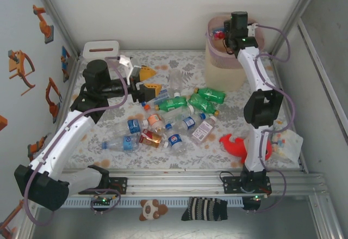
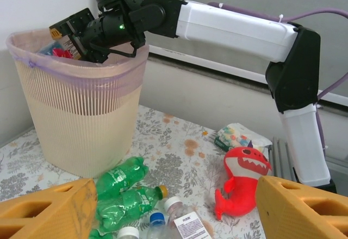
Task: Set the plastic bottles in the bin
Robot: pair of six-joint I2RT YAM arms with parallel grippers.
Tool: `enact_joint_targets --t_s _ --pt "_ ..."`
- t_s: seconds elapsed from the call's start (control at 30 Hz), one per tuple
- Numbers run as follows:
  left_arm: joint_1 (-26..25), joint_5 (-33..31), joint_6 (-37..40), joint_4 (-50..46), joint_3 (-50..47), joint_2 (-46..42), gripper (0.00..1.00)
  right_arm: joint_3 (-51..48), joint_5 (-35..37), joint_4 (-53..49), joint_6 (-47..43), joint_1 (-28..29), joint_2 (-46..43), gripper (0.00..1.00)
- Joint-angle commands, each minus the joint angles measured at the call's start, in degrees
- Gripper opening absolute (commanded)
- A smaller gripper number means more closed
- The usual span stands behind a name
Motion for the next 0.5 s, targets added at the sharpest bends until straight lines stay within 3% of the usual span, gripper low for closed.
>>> enact_joint_targets --t_s 0.0,0.47 --pt "0.28 -0.11 -0.36 1.07 -0.68 -0.21 0.76 3.0 2.73 -1.16 4.78 -0.36 1.86 0.41" --pt "0.59 -0.84 -0.35 -0.15 -1.89 -0.63 0.76 6.05 1.91 -5.36 11.2 -1.16 8.51 0.5"
